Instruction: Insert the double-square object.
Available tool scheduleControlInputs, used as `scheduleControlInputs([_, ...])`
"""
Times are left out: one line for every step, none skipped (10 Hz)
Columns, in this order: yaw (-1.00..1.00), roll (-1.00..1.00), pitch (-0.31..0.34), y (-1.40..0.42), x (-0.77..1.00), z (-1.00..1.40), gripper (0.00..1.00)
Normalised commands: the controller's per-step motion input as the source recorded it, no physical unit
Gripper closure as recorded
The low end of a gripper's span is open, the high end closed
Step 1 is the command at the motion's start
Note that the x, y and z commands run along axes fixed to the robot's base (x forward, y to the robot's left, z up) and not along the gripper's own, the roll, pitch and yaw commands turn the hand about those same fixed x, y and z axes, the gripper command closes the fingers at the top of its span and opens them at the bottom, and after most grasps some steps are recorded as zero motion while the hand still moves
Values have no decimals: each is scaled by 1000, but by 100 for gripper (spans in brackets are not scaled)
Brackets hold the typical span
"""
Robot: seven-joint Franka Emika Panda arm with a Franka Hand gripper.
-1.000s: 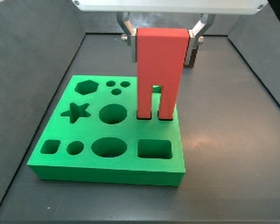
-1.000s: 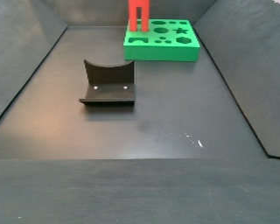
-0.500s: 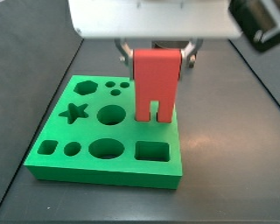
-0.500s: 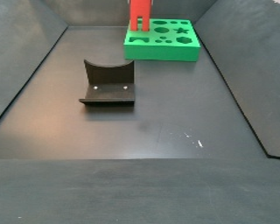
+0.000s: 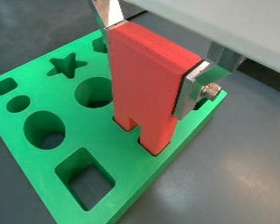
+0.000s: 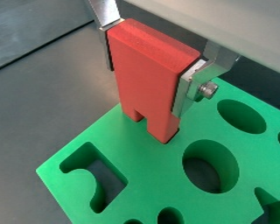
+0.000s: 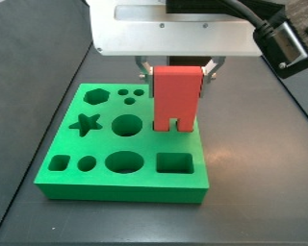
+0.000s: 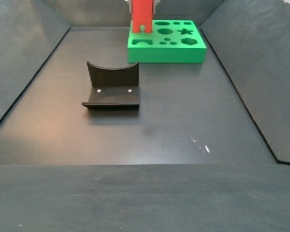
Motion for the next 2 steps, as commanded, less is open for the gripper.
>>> scheduleControlInputs([-129,-46,0,23,-23,0,100])
scheduleControlInputs([0,-33,0,20,0,0,100])
